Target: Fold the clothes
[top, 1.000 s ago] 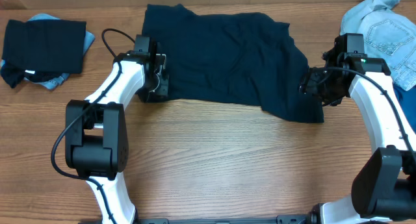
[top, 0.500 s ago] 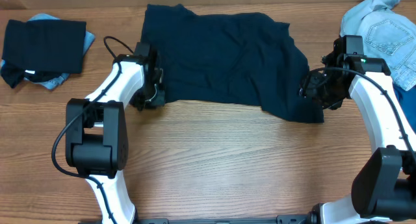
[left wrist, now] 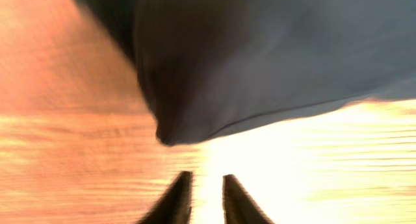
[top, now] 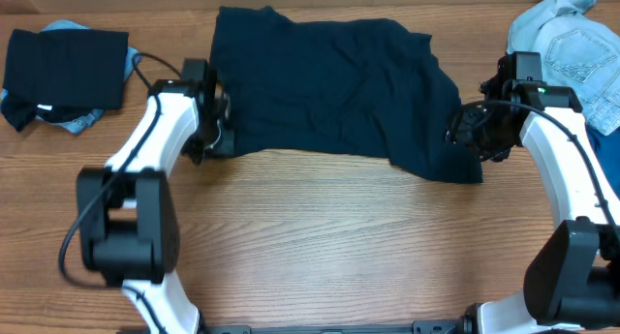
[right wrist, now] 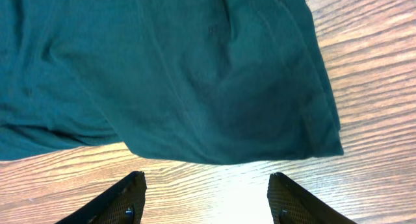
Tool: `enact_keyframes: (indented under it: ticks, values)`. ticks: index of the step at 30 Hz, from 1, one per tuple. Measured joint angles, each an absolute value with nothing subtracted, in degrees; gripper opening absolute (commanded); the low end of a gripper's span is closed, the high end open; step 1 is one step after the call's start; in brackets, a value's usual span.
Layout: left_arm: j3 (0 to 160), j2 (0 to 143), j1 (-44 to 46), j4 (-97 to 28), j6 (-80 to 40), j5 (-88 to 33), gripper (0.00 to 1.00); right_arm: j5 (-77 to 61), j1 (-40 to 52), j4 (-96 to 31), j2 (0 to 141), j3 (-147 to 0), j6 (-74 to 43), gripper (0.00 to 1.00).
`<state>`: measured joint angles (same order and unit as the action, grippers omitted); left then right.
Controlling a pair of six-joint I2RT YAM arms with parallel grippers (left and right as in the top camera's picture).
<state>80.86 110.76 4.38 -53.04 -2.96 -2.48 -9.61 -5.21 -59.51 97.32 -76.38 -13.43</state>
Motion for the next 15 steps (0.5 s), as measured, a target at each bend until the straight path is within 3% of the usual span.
enact_keyframes:
  ticks: [7,10,11,15]
  values:
    - [81.8,103.0,6.3,-43.1,-2.9,-3.7,0.53,-9.6,-5.2,-59.0,97.3,-76.4,-13.5,0.64]
    - [81.8,106.2,6.3,-40.9,-2.9,-3.9,0.45,-9.6,-5.2,-59.0,97.3,-76.4,-13.5,0.64]
    - [81.8,108.0,6.3,-40.4,-2.9,-4.1,0.36,-9.6,-5.2,-59.0,97.3,-76.4,-13.5,0.64]
    - [81.7,116.4,6.3,-40.0,-2.9,-5.3,0.34,-9.6,-5.2,-59.0,97.3,-76.4,-13.4,0.64]
